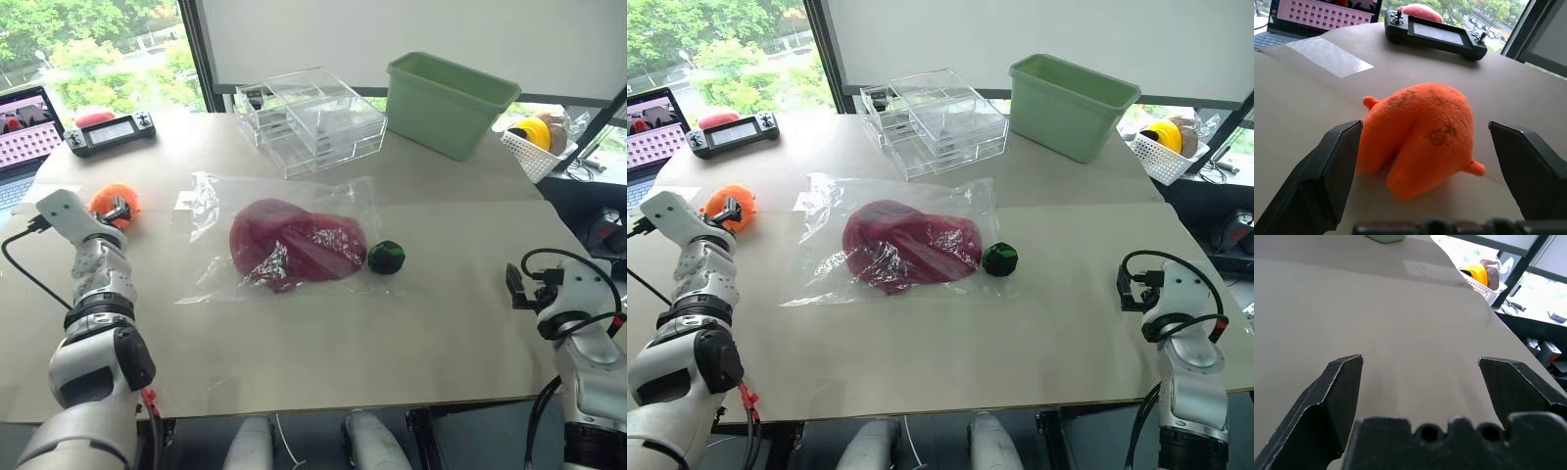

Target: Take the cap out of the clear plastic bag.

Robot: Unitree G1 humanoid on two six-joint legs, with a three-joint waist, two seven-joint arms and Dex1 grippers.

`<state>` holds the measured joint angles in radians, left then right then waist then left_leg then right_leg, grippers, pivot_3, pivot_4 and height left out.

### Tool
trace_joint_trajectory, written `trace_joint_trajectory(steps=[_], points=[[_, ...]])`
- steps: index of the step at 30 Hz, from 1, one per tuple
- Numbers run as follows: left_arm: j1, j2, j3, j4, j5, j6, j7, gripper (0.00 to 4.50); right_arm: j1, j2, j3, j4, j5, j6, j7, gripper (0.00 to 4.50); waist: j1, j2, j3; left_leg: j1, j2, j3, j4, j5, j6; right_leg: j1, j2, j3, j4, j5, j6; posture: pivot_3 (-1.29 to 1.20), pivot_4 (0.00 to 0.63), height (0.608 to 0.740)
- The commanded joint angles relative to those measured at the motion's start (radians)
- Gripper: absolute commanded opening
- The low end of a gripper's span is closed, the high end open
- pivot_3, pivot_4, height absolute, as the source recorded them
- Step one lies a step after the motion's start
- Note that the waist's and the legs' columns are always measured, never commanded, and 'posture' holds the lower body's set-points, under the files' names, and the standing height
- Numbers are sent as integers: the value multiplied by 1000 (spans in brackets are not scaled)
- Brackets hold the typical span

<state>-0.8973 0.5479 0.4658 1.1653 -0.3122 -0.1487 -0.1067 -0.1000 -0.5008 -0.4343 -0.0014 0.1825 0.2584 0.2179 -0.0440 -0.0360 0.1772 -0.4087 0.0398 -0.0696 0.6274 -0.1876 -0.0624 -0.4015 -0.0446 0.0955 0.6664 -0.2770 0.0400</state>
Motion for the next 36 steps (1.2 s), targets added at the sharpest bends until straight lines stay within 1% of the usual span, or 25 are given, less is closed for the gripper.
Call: trace_joint_trajectory(steps=[1,4,6,8,9,10,11,12,13,14,15,16,18,20,21,24,25,26,28,29,30,33,36], points=[[-38,-43,-73,-219,-23,-21,-220,4445,-53,-37,-7,-122,106,53,81,4500,3,0,0,-1,0,0,0,0,0,0,0,0,0,0,0,0,150,735],[28,-56,-133,-516,-119,142,-411,4445,-63,-59,-25,-308,342,222,192,4500,0,0,0,-3,0,0,1,0,0,-1,0,0,0,0,0,0,150,735],[72,-37,-164,-700,-174,233,-505,4445,-44,-94,-37,-410,473,326,243,4500,-5,0,0,-4,1,-1,0,0,0,-2,0,0,0,0,0,0,150,735],[128,-9,-224,-916,-230,338,-598,4445,-24,-139,-46,-482,593,416,287,4500,-12,0,0,-4,1,-1,0,0,0,-1,0,0,0,0,0,0,150,735],[194,49,-266,-1080,-327,465,-698,4445,-9,-175,-52,-518,666,465,321,4500,-16,0,0,-3,1,-1,0,0,0,-1,0,0,-1,0,0,0,150,735],[242,91,-293,-1193,-398,560,-767,4445,1,-201,-56,-542,716,498,343,4500,-21,1,0,-3,1,-1,0,0,0,-1,0,1,-1,0,0,0,150,735],[308,199,-305,-1277,-500,708,-890,4445,16,-234,-67,-559,766,527,377,4500,-26,1,0,-3,1,-1,0,0,0,-1,1,1,-1,0,0,0,150,735],[358,286,-303,-1313,-558,799,-989,4445,27,-262,-77,-565,800,546,403,4500,-30,1,0,-3,2,-1,0,0,0,0,1,1,-1,0,0,0,150,735],[387,368,-305,-1293,-583,872,-1076,4445,35,-288,-84,-562,826,562,430,4500,-34,1,0,-1,3,0,1,0,0,0,1,1,0,0,0,0,150,735],[408,427,-306,-1281,-596,910,-1137,4445,40,-311,-85,-557,843,571,456,4500,-36,1,1,0,3,1,0,0,0,0,2,2,1,0,0,0,150,735],[415,456,-308,-1270,-598,925,-1165,4445,42,-327,-84,-552,854,576,469,4500,-35,2,1,3,3,1,0,0,0,1,2,2,2,-1,0,0,150,735],[421,479,-312,-1277,-609,940,-1195,4445,41,-341,-73,-547,858,577,485,4500,-30,2,2,6,3,1,0,0,1,4,3,1,2,-5,5,0,150,735],[448,503,-336,-1339,-602,941,-1239,4445,-43,-335,24,-494,827,572,491,4500,-25,2,2,12,4,1,1,1,2,11,3,1,0,-7,4,0,150,735],[459,495,-360,-1363,-572,922,-1252,4445,-142,-319,156,-412,700,526,485,4500,-24,1,2,16,5,3,1,1,2,15,3,2,-2,-11,-3,0,150,735],[464,484,-369,-1365,-556,905,-1255,4445,-175,-323,232,-373,615,484,502,4500,-24,1,2,17,5,5,1,1,2,16,3,3,-2,-11,-3,0,150,735],[473,461,-382,-1380,-538,889,-1261,4445,-250,-315,372,-260,454,387,546,4500,-19,1,2,15,6,7,2,1,2,14,3,3,-2,-10,-3,0,150,735],[477,457,-382,-1388,-539,890,-1261,4445,-276,-307,416,-206,392,343,552,4500,-18,1,2,13,6,7,1,1,3,12,3,3,-2,-8,3,0,150,735],[480,454,-383,-1395,-534,885,-1262,4445,-299,-301,455,-155,333,300,557,4500,-19,1,2,10,7,7,1,1,3,9,4,3,-2,-7,4,0,150,735],[482,446,-377,-1397,-528,879,-1256,4445,-336,-275,489,-69,275,242,576,4500,-19,1,2,2,6,7,1,0,3,2,4,3,-2,-7,4,0,150,735],[482,443,-375,-1397,-526,878,-1255,4445,-346,-265,493,-44,262,225,586,4500,-19,1,2,-5,6,7,1,0,4,-4,4,3,-1,-4,-1,0,150,735],[484,429,-369,-1385,-501,851,-1232,4445,-366,-250,495,-2,246,211,588,4500,-18,1,2,-8,6,7,1,0,4,-7,3,2,0,-4,-2,0,150,735],[506,394,-367,-1366,-415,742,-1193,4445,-405,-213,491,92,213,182,597,4500,-15,1,2,-9,6,7,1,0,4,-8,3,2,-1,-4,-2,0,150,735],[547,326,-383,-1344,-288,583,-1121,4445,-431,-186,482,148,191,168,601,4500,-13,1,2,-8,6,7,1,0,4,-7,3,2,-1,-4,-2,0,150,735]])
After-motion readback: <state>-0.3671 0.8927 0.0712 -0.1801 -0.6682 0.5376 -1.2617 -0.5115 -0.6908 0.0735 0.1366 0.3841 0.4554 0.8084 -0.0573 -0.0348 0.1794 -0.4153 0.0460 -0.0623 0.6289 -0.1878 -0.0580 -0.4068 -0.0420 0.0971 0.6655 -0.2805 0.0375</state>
